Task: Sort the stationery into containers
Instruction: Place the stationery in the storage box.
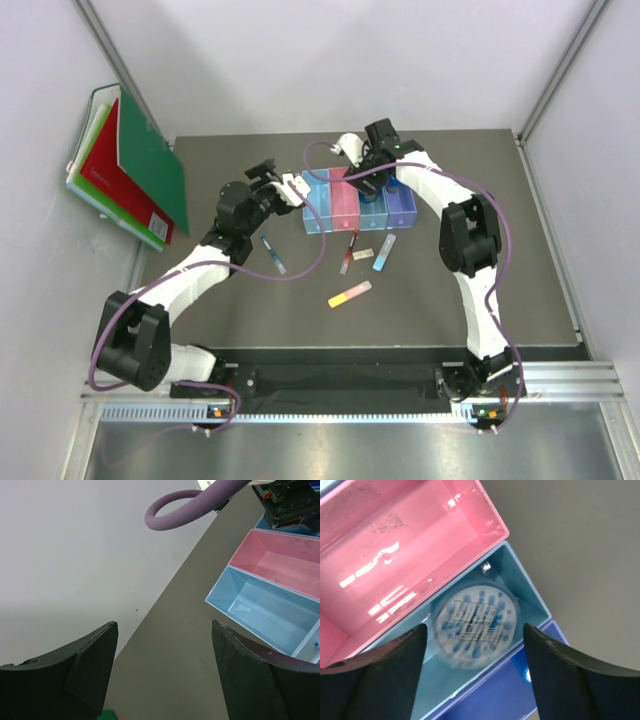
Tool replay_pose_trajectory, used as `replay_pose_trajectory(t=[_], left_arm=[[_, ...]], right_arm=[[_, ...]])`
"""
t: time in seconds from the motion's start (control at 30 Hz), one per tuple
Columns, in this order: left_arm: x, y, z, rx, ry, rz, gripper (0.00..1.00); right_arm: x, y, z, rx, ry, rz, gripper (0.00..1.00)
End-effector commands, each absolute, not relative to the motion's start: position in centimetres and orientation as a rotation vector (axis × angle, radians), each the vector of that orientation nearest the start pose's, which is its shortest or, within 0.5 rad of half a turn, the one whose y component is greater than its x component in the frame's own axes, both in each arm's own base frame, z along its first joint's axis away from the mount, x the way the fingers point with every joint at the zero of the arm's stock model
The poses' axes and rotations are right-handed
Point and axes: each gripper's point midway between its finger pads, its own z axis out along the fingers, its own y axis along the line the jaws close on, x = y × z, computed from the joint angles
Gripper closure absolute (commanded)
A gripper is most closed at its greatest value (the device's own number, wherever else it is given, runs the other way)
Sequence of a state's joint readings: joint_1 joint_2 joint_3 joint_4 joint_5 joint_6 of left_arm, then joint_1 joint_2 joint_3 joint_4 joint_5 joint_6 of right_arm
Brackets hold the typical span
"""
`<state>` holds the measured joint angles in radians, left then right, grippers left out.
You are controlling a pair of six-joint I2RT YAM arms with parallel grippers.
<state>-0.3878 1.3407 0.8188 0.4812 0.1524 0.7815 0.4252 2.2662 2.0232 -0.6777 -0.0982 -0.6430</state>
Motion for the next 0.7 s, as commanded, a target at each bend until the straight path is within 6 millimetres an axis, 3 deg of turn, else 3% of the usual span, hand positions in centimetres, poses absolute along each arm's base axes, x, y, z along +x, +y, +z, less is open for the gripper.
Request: replay_pose_trajectory(t=[0.0, 0.27, 0.47, 0.67], left_arm=[[42.6, -17.4, 29.5, 0.934, 1.19, 0.175, 0.2], [42.7, -17.5, 29.5, 0.934, 1.188, 0.17, 0.2], [42.6, -17.4, 29.7, 0.929, 1.184, 0.171, 0.2], [42.2, -17.3, 29.8, 0.928, 1.179, 0.172, 0.2]], right_arm=[[53.4, 23.0, 12.2, -1.279, 2.031, -0.009, 0.22], [53.7, 23.0, 13.1, -1.268, 2.01, -0.025, 0.2], [53.9, 22.5, 16.4, -1.233, 1.956, -0.06, 0.19], [52.4, 21.9, 20.9, -1.215, 1.898, -0.065, 0.19]])
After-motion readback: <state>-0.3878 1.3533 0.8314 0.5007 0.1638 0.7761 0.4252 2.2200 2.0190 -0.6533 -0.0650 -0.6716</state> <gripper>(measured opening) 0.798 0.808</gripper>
